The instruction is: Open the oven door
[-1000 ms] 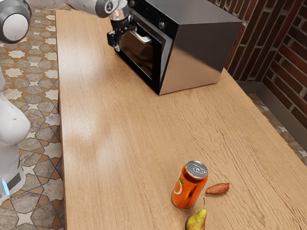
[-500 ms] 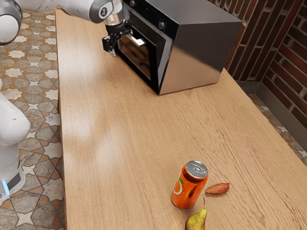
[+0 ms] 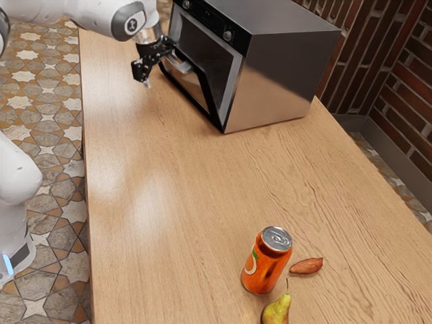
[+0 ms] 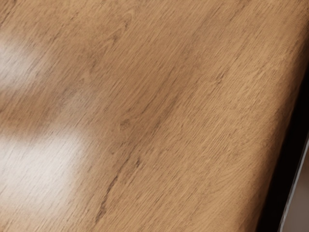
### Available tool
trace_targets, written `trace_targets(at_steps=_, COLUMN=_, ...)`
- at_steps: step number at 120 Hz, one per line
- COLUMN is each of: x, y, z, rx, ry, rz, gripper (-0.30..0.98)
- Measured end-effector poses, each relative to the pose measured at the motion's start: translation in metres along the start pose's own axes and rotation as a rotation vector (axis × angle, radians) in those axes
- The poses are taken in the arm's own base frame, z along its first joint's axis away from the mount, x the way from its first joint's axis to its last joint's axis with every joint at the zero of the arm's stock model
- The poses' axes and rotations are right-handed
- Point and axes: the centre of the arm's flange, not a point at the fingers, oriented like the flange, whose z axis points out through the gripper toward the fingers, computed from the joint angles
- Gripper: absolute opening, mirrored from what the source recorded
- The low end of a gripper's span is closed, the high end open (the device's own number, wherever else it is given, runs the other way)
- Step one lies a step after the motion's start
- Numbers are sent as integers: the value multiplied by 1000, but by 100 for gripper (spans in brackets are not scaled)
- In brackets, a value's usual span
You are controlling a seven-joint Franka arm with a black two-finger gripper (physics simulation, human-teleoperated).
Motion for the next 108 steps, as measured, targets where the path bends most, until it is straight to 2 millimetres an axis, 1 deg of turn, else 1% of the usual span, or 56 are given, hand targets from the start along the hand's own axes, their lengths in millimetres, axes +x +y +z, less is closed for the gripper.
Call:
trace_targets(at_steps=16, x=4, y=-18, z=-1, rx=2, ry=2, rz=-9, gripper=69)
trace_targets(at_steps=22, x=6, y=-33, z=-5, rx=-3, ry=-5, rz=-22, gripper=69)
trace_targets(at_steps=36, x=16, y=-97, z=-22, rx=-38, ry=-26, rz=-56, gripper=68)
trace_targets(at_steps=42, x=19, y=-124, z=-34, rx=-75, ry=-34, rz=-62, gripper=68)
trace_targets(at_steps=48, x=19, y=-143, z=-45, rx=-111, ry=-40, rz=-64, gripper=68)
trace_targets(at_steps=55, x=19, y=-152, z=-52, rx=-126, ry=-42, rz=-66, gripper=68)
trace_targets(at_steps=62, x=17, y=-154, z=-52, rx=-124, ry=-41, rz=-60, gripper=68)
trace_targets(at_steps=64, x=14, y=-153, z=-54, rx=-125, ry=-43, rz=-48, gripper=68)
trace_targets(at_steps=68, x=-2, y=-147, z=-60, rx=-131, ry=-55, rz=-2, gripper=68)
trace_targets(at_steps=70, x=-13, y=-145, z=-63, rx=-134, ry=-64, rz=28, gripper=68)
trace_targets(at_steps=72, x=-30, y=-142, z=-69, rx=-139, ry=-73, rz=72, gripper=68)
trace_targets(at_steps=74, x=-60, y=-139, z=-78, rx=-148, ry=-77, rz=141, gripper=68)
trace_targets(at_steps=79, x=-148, y=-139, z=-110, rx=-169, ry=-74, rz=321, gripper=68)
trace_targets(at_steps=83, x=-225, y=-144, z=-144, rx=-190, ry=-84, rz=451, gripper=68)
trace_targets(at_steps=85, x=-261, y=-149, z=-161, rx=-196, ry=-95, rz=502, gripper=68)
trace_targets(at_steps=89, x=-324, y=-158, z=-192, rx=-197, ry=-132, rz=582, gripper=68)
trace_targets(at_steps=91, x=-350, y=-161, z=-205, rx=-192, ry=-154, rz=608, gripper=68)
trace_targets(at_steps=95, x=-388, y=-162, z=-223, rx=-172, ry=-191, rz=629, gripper=68)
trace_targets(at_steps=100, x=-435, y=-165, z=-231, rx=-126, ry=-229, rz=657, gripper=68)
trace_targets(at_steps=104, x=-460, y=-161, z=-237, rx=-84, ry=-252, rz=653, gripper=68)
trace_targets(at_steps=106, x=-470, y=-154, z=-240, rx=-58, ry=-264, rz=644, gripper=68)
trace_targets(at_steps=108, x=-476, y=-146, z=-238, rx=-30, ry=-267, rz=629, gripper=69)
